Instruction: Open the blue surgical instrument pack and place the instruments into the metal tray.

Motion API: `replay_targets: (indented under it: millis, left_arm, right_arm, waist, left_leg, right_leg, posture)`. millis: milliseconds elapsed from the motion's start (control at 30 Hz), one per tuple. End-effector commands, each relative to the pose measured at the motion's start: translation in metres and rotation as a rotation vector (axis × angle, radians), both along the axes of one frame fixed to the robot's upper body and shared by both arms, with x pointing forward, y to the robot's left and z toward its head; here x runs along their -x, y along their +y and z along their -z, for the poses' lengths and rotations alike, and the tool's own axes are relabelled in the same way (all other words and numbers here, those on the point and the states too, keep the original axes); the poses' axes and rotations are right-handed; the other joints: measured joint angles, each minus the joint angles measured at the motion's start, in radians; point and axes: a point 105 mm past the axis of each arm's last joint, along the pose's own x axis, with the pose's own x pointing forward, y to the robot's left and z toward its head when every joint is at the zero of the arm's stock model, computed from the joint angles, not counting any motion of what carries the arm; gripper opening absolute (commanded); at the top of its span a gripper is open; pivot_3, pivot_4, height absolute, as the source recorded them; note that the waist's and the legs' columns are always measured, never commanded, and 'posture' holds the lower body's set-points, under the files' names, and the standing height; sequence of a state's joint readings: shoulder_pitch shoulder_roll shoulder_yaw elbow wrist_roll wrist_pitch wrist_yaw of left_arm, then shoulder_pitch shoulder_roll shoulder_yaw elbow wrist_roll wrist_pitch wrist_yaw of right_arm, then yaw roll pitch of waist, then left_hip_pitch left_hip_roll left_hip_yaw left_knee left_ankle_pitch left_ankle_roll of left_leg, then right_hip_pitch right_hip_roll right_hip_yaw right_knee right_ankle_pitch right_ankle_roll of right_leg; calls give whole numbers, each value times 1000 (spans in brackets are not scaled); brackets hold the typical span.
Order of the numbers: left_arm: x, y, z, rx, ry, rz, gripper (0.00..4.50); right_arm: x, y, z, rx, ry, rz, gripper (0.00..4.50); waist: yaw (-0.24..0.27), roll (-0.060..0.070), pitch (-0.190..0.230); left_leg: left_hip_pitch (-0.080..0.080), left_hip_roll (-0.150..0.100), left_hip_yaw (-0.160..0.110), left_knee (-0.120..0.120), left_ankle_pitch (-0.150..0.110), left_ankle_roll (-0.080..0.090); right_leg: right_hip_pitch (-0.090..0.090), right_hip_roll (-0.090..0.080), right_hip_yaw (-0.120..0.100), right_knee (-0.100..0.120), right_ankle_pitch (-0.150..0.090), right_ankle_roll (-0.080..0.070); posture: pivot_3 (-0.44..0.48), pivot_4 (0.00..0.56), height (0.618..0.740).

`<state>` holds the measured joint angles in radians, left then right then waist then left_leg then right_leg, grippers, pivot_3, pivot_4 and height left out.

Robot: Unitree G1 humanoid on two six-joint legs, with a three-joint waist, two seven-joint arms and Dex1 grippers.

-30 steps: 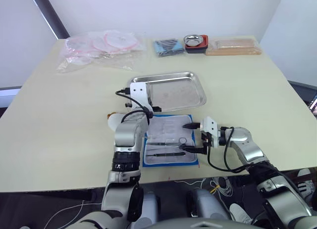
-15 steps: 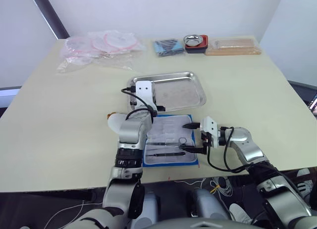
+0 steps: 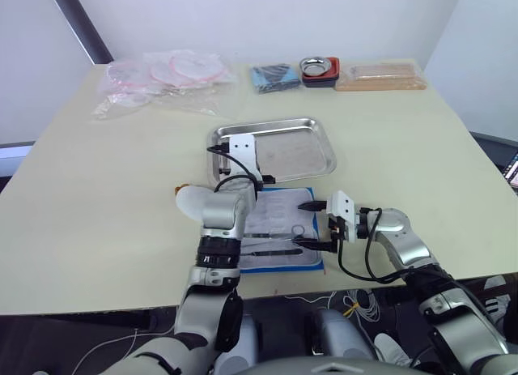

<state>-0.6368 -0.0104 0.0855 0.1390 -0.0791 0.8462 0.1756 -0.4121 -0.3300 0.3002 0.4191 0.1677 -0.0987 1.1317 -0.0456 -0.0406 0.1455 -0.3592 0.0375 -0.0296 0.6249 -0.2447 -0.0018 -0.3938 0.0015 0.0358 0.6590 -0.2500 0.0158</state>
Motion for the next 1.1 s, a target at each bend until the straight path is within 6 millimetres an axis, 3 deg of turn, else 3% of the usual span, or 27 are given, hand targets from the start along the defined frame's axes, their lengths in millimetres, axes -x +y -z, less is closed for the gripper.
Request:
replay_targets:
  millis: [33,433,467,533,767,1100]
  left_arm:
    - [-3,-2,-11,-12,-39,4,220]
    - [0,-1,-6,-46,-18,6,220]
    - [0,0,-6,-52,-18,-3,936]
    - [-1,1,-6,-53,-14,-19,1555]
    - [-2,-4,-13,-4,-45,0,1555]
    - [-6,-11,-49,57,-219,138,1555]
  right_arm:
    - [31,-14,71,201,216,17,4500]
    - [31,-13,71,199,217,11,4500]
    - [31,-13,71,199,218,11,4500]
    - [32,-12,71,197,220,9,4500]
    - [32,-12,71,196,219,13,4500]
    - [32,-13,72,196,219,19,4500]
  waist:
    - [0,0,0]
    - [0,0,0]
    - [0,0,0]
    - [0,0,0]
    - [0,0,0]
    - [0,0,0]
  left_leg:
    - [0,0,0,0,0,0]
    - [0,0,0,0,0,0]
    - [0,0,0,0,0,0]
    - [0,0,-1,0,0,0]
    - [0,0,-1,0,0,0]
    - [0,0,-1,0,0,0]
  right_leg:
    - [0,0,0,0,0,0]
    - [0,0,-1,0,0,0]
    - [0,0,-1,0,0,0]
    - [0,0,-1,0,0,0]
    - [0,0,-1,0,0,0]
    - [0,0,-2,0,0,0]
  posture:
    - [0,150,740]
    - [0,150,740]
    - [0,150,740]
    - [0,150,740]
    - [0,150,740]
    - [0,150,740]
